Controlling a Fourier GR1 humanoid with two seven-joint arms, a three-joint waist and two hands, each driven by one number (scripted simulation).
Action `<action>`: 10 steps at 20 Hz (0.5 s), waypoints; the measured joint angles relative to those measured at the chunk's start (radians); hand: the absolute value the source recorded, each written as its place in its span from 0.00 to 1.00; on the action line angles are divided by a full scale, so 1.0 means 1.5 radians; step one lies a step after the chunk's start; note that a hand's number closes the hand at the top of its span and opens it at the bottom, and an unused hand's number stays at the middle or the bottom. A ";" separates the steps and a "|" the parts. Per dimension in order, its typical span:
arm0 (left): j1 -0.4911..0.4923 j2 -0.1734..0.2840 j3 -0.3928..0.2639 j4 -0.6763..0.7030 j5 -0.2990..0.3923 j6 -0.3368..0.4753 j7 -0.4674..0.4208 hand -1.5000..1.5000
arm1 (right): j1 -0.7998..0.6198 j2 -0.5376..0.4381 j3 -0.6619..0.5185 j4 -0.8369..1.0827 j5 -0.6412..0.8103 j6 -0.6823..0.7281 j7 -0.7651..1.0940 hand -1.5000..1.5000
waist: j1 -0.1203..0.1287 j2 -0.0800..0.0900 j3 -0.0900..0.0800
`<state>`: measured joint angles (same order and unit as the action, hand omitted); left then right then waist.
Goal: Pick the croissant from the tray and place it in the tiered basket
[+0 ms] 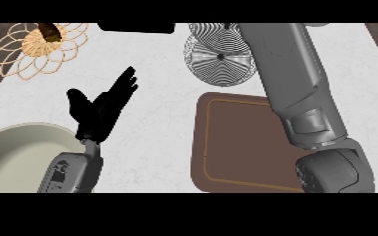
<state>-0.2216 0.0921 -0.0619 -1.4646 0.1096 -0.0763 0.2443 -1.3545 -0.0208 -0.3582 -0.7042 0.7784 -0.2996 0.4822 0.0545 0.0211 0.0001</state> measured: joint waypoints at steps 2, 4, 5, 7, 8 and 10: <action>-0.001 -0.002 -0.002 0.002 -0.003 0.000 -0.005 0.50 | -0.013 0.005 -0.013 0.036 -0.024 -0.017 -0.043 0.00 | 0.004 0.001 0.000; -0.005 -0.001 -0.005 0.000 -0.004 -0.002 0.000 0.50 | -0.026 0.007 -0.023 0.069 -0.042 -0.034 -0.087 0.00 | 0.008 0.002 0.000; -0.001 0.000 -0.006 -0.007 -0.007 -0.001 0.003 0.50 | -0.031 0.007 -0.028 0.083 -0.048 -0.043 -0.108 0.00 | 0.010 0.002 0.000; 0.006 0.000 -0.008 -0.015 -0.007 -0.002 0.003 0.50 | -0.044 0.007 -0.035 0.108 -0.058 -0.066 -0.146 0.00 | 0.012 0.002 0.000; 0.001 0.002 -0.005 -0.011 -0.005 -0.005 0.004 0.50 | -0.049 0.009 -0.038 0.115 -0.062 -0.082 -0.166 0.00 | 0.012 0.003 0.000; 0.003 -0.003 -0.008 -0.010 -0.007 -0.002 0.004 0.50 | -0.065 0.010 -0.044 0.131 -0.062 -0.121 -0.188 0.00 | 0.013 0.003 -0.001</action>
<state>-0.2178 0.0878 -0.0743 -1.4791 0.0993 -0.0795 0.2507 -1.4527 -0.0060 -0.4238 -0.5083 0.6849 -0.4808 0.2000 0.0737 0.0260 -0.0007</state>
